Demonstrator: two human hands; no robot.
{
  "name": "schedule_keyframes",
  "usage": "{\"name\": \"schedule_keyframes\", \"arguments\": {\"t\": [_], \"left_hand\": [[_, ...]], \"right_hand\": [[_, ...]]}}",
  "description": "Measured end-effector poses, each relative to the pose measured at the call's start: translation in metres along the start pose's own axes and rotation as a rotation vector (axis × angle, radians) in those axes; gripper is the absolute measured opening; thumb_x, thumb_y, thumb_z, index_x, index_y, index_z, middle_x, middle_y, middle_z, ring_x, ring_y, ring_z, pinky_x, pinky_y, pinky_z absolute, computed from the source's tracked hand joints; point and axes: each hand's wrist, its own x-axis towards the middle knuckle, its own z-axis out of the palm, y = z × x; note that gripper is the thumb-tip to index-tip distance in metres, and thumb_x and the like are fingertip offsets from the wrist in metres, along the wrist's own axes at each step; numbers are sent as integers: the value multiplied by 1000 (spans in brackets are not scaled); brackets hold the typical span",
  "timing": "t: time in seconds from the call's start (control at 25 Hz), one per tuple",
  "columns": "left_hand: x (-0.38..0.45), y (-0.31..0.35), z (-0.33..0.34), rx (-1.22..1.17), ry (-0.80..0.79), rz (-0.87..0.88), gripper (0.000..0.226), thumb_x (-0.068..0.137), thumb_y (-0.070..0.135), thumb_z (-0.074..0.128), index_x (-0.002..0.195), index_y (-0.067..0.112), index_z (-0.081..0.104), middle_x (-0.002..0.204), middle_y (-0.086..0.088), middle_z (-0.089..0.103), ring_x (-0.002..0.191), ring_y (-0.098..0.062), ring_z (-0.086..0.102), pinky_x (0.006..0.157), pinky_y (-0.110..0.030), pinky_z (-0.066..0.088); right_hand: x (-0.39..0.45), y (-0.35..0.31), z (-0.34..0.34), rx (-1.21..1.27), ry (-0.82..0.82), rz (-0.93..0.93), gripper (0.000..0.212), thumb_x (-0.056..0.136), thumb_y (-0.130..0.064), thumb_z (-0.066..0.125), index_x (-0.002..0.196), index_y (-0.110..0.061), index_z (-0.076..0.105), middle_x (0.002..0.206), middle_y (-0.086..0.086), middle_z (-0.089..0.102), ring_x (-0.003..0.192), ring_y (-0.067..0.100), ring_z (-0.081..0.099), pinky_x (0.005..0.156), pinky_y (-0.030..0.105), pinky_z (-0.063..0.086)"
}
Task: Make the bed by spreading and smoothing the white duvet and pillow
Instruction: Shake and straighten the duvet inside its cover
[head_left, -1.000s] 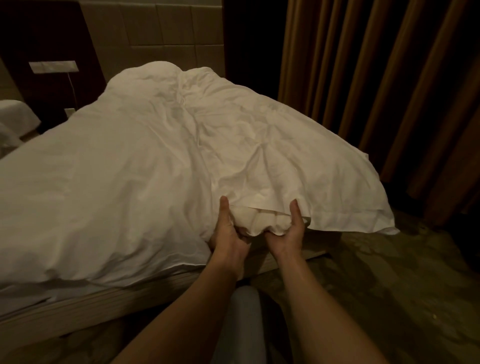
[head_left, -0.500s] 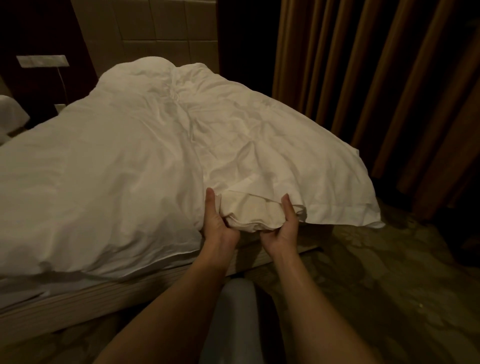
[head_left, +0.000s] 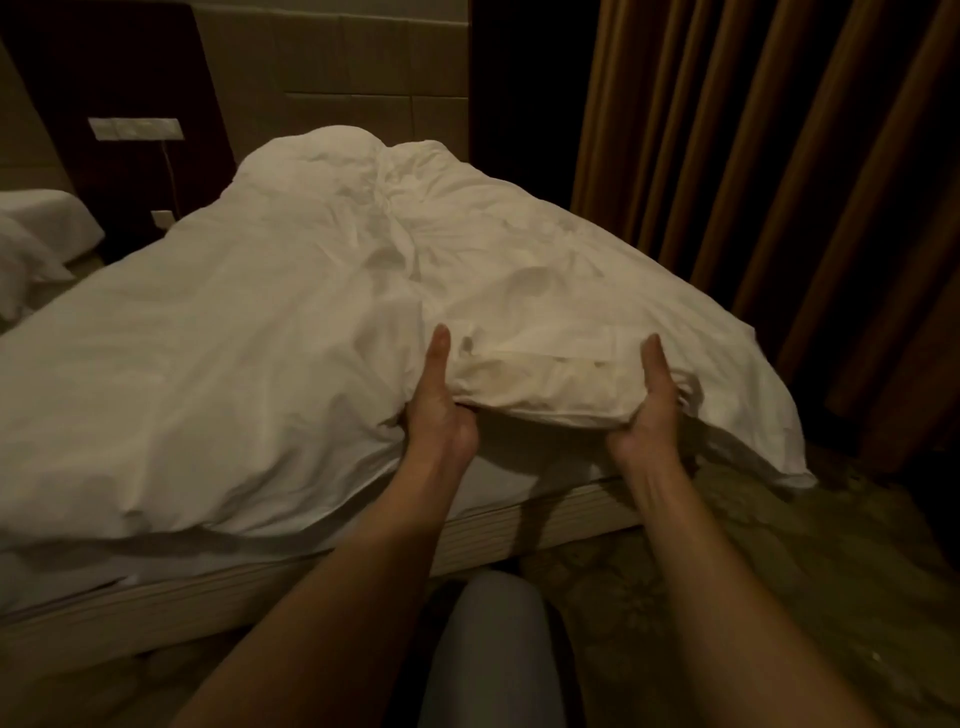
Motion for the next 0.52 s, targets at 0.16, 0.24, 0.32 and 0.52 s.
{"name": "schedule_keyframes", "arguments": {"t": [0.16,0.24,0.32,0.52], "left_hand": [[-34,-12,-39,108,94,-81,89,63,36,95,141,14,58,136,-13,64,125,-28,62,112,-51,43],[-39,-6,-50,110,61,-108,69,79,33,83,140,12,57,135,-13,64,124,-28,62,112,-47,43],[-46,10,-52,159,-27,-153,60,87,34,71,141,12,56,136,-13,64,127,-28,61,111,-45,43],[-75,31,-109,478,160,-320,53,79,48,65,124,21,59,137,-3,58,138,-24,46,108,-46,42]], "right_hand": [[-8,58,-56,-19,260,75,100,46,-47,102,133,-18,62,126,7,71,109,34,70,93,57,55],[-18,62,-54,-24,265,104,94,48,-48,100,130,-18,65,124,6,72,110,32,70,96,55,54],[-37,68,-42,6,151,125,82,62,-54,91,134,-24,64,128,3,70,117,29,66,106,50,48],[-89,114,18,115,-21,296,59,81,-43,76,134,-21,64,127,9,70,122,31,63,111,49,43]]}}
